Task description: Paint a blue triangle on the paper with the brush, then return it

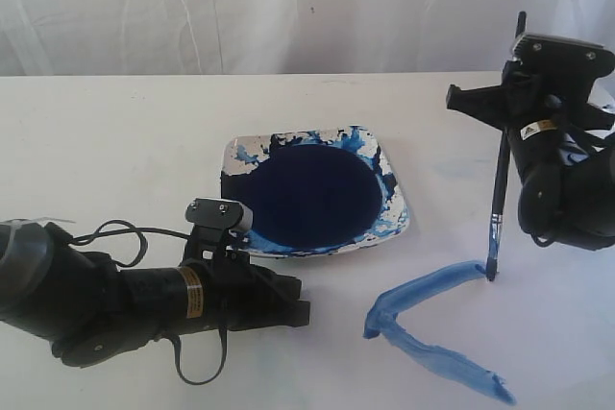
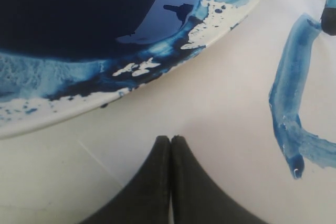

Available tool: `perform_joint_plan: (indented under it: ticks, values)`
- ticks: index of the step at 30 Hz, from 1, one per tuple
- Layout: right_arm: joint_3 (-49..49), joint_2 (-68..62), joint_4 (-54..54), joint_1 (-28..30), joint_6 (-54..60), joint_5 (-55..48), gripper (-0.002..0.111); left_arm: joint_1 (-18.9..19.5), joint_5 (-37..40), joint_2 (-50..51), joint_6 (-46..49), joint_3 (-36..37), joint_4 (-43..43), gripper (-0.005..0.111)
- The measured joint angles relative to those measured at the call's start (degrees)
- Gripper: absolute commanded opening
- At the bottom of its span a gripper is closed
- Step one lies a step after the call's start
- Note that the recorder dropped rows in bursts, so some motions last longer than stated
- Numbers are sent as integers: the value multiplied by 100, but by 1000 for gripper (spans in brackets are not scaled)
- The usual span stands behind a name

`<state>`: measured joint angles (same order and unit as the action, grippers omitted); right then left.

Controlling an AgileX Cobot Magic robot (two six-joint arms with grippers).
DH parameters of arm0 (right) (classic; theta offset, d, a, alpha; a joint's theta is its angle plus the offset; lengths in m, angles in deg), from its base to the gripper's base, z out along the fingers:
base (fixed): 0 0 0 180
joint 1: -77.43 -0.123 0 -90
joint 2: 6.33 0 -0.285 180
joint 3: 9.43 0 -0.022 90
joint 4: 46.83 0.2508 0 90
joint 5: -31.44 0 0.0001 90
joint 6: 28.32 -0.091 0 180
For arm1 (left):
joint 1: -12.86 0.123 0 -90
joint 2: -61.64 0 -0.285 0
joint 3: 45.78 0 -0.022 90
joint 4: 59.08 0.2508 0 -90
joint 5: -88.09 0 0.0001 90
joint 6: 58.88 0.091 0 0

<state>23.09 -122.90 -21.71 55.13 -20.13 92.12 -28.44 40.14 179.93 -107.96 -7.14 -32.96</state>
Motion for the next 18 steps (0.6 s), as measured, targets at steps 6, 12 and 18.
perform_joint_plan:
  ticks: [6, 12, 18]
  values:
    - [0, -65, -131, 0, -72, -64, 0, 0, 0, 0, 0, 0, 0, 0]
    - [0, -65, -164, 0, -94, -238, 0, 0, 0, 0, 0, 0, 0, 0]
    - [0, -65, -180, 0, -165, -564, 0, 0, 0, 0, 0, 0, 0, 0]
